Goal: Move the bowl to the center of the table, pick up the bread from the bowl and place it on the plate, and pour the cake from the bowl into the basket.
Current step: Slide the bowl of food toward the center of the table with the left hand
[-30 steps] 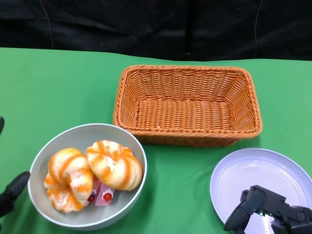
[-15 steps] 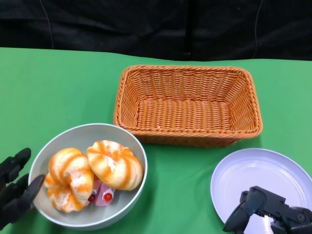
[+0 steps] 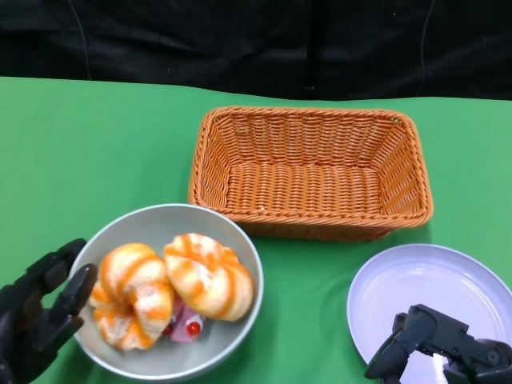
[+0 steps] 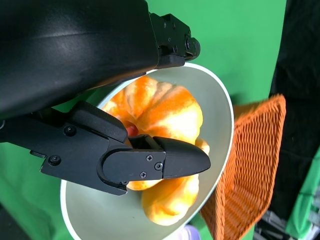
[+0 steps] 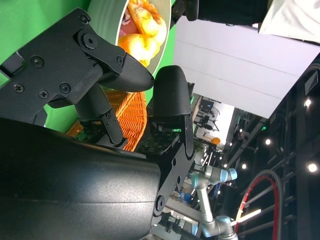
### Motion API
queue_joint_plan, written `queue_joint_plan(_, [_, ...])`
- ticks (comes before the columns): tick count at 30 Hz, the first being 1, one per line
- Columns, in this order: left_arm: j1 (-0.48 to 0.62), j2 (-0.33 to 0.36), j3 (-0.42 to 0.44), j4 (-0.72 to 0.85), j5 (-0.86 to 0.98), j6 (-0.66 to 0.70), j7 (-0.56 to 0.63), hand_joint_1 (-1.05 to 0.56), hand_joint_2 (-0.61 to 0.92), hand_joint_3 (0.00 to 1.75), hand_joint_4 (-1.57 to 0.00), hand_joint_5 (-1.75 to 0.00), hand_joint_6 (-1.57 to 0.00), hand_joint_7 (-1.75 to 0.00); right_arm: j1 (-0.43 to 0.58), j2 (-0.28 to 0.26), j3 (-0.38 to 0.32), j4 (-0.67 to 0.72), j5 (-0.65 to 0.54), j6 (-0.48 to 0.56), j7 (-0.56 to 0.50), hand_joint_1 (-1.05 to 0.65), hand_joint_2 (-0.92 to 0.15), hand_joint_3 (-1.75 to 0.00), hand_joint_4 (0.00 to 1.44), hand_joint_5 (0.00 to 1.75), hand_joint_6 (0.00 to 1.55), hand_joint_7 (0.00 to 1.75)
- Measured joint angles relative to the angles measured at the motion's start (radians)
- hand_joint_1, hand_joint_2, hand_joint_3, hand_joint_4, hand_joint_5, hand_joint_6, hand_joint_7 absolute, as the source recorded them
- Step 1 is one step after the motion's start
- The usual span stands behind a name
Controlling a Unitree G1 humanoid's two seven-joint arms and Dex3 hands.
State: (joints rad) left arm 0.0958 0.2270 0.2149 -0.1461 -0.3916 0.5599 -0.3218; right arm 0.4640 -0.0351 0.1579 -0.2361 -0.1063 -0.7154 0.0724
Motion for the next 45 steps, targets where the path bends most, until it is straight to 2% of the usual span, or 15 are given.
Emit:
queue_joint_plan(10, [0.005,-0.032,-0.057,-0.068,0.004,0.058,0.041,-0.77,0.92,0.50,-0.01,0.00,-0.05,0.00,0.005,0.001,0.003,-0.022,-0.024,-0.001,-0.005,-0.30,-0.44,-1.24,0.77,1.70,0.69,1.38])
queue_joint_plan(21, [-0.020,-0.109,-0.119,-0.064,0.004,0.093,0.080,-0.78,0.92,0.52,0.00,0.00,-0.01,0.00,0.025,0.010,0.005,-0.060,-0.084,-0.004,-0.054,-0.32,-0.45,-1.25,0.76,1.65,0.71,1.36])
queue_joint_plan(25, [-0.041,-0.134,-0.141,-0.054,0.004,0.097,0.087,-0.77,0.92,0.53,0.00,0.00,0.00,0.00,0.019,0.014,-0.005,-0.064,-0.100,-0.010,-0.086,-0.31,-0.52,-1.14,0.75,1.64,0.67,1.21])
queue_joint_plan(27, [-0.047,-0.138,-0.150,-0.052,0.006,0.101,0.088,-0.77,0.92,0.53,0.00,0.00,0.00,0.00,0.011,0.015,-0.016,-0.067,-0.120,-0.013,-0.106,-0.27,-0.57,-1.06,0.62,1.56,0.51,1.08])
queue_joint_plan(29, [-0.050,-0.140,-0.157,-0.051,0.009,0.104,0.091,-0.77,0.92,0.54,0.00,0.00,0.00,0.00,-0.004,0.014,-0.031,-0.076,-0.140,-0.009,-0.120,-0.28,-0.59,-1.00,0.53,1.49,0.41,1.03])
queue_joint_plan(30, [-0.051,-0.142,-0.158,-0.051,0.009,0.105,0.093,-0.77,0.92,0.54,0.00,0.00,0.00,0.00,-0.008,0.010,-0.033,-0.093,-0.145,0.012,-0.119,-0.29,-0.63,-0.85,0.44,1.40,0.31,0.98])
queue_joint_plan(31, [-0.052,-0.144,-0.160,-0.050,0.010,0.105,0.096,-0.76,0.92,0.54,0.00,0.00,0.00,0.00,-0.011,0.005,-0.036,-0.115,-0.153,0.044,-0.116,-0.33,-0.72,-0.61,0.34,1.30,0.22,0.90])
queue_joint_plan(33, [-0.057,-0.152,-0.167,-0.047,0.012,0.106,0.104,-0.76,0.92,0.54,0.00,0.00,0.00,0.00,-0.020,-0.002,-0.038,-0.158,-0.200,0.127,-0.107,-0.37,-0.84,-0.33,0.21,1.19,0.16,0.78])
queue_joint_plan(35, [-0.063,-0.161,-0.177,-0.040,0.013,0.105,0.107,-0.75,0.92,0.54,0.00,0.00,0.00,0.00,-0.026,-0.009,-0.037,-0.192,-0.271,0.201,-0.090,-0.38,-0.89,-0.22,0.17,1.16,0.16,0.74])
queue_joint_plan(37, [-0.068,-0.164,-0.188,-0.033,0.020,0.100,0.107,-0.74,0.92,0.55,0.00,0.00,0.00,0.00,-0.038,-0.016,-0.031,-0.226,-0.321,0.265,-0.070,-0.38,-0.87,-0.10,0.07,1.04,0.12,0.66])
queue_joint_plan(45, [-0.070,-0.169,-0.229,-0.027,0.025,0.074,0.107,-0.77,0.92,0.50,-0.05,-0.02,-0.03,-0.01,-0.129,-0.041,0.038,-0.300,-0.471,0.427,0.018,-0.42,-0.87,-0.01,0.00,0.79,0.03,0.54])
